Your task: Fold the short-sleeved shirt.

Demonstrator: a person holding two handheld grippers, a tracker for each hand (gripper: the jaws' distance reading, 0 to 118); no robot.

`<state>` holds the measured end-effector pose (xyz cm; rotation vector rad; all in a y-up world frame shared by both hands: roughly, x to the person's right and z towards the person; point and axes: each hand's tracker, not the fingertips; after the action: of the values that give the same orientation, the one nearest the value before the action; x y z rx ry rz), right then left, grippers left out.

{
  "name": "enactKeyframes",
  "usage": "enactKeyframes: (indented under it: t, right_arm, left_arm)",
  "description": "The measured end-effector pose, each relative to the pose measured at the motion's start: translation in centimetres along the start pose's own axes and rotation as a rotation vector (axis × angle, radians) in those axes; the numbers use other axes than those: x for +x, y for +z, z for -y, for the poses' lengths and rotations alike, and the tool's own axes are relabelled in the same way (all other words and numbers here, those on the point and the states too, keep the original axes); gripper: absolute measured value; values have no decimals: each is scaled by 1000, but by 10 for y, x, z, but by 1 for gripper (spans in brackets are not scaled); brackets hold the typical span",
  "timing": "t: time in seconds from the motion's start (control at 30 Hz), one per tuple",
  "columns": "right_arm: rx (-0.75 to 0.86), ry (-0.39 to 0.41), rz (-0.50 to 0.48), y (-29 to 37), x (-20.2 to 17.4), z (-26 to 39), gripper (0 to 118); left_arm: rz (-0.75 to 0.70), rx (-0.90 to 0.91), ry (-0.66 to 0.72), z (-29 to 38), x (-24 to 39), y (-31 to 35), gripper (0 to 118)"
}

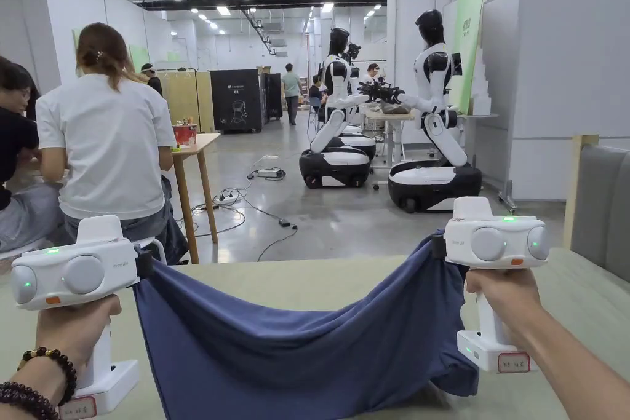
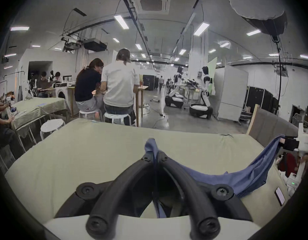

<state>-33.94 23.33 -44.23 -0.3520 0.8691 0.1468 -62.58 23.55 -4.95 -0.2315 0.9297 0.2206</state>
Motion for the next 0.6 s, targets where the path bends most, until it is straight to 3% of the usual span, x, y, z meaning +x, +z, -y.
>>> enactKeyframes:
  t: [0.3,0.47,0.6]
  right_arm:
    - [61,60,-19,117,8,25,8]
    - [17,108,-31,185,16,88,8]
    - [-36,83,-38,211,32,146,8]
  left_arm:
    - [28,35,-20,12,-1,104,1]
    - [45,-8,-12,72,-12,172,1]
    - [55,-87,-26,137,-26,211,1]
